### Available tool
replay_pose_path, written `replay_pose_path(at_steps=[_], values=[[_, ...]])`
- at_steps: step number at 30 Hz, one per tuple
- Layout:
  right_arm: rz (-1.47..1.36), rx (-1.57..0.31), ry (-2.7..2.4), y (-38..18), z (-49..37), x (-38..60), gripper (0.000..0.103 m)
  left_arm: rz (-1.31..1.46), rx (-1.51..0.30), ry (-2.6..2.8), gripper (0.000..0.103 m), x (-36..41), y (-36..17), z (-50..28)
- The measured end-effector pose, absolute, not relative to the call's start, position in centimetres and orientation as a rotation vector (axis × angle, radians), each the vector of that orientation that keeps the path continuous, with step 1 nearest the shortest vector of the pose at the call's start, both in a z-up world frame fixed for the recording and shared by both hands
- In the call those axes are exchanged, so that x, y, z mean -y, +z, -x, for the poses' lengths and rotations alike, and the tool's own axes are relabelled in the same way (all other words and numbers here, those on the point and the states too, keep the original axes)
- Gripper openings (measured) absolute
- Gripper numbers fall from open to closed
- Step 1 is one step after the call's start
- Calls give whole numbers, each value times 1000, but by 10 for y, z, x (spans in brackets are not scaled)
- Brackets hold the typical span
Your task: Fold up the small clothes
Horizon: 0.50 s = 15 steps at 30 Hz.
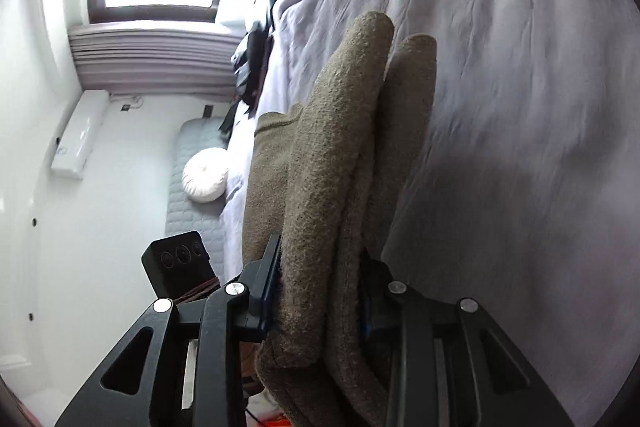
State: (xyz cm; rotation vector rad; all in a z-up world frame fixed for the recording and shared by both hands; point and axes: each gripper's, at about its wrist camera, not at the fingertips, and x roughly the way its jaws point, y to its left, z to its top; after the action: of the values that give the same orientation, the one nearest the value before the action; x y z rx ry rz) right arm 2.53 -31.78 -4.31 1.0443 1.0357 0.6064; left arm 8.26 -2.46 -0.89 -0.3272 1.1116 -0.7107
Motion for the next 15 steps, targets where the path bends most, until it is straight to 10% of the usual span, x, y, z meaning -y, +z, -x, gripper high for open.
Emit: replay_pose_path(at_steps=[5, 8, 15], values=[[-741, -1171, 421, -63, -6, 287, 38, 287, -1165, -557, 46, 3, -40, -41], [-507, -1170, 285, -58, 8, 275, 63, 298, -1127, -457, 54, -18, -50, -18], [-437, -1098, 114, -25, 48, 276, 66, 213, -1048, -240, 66, -38, -22, 6]])
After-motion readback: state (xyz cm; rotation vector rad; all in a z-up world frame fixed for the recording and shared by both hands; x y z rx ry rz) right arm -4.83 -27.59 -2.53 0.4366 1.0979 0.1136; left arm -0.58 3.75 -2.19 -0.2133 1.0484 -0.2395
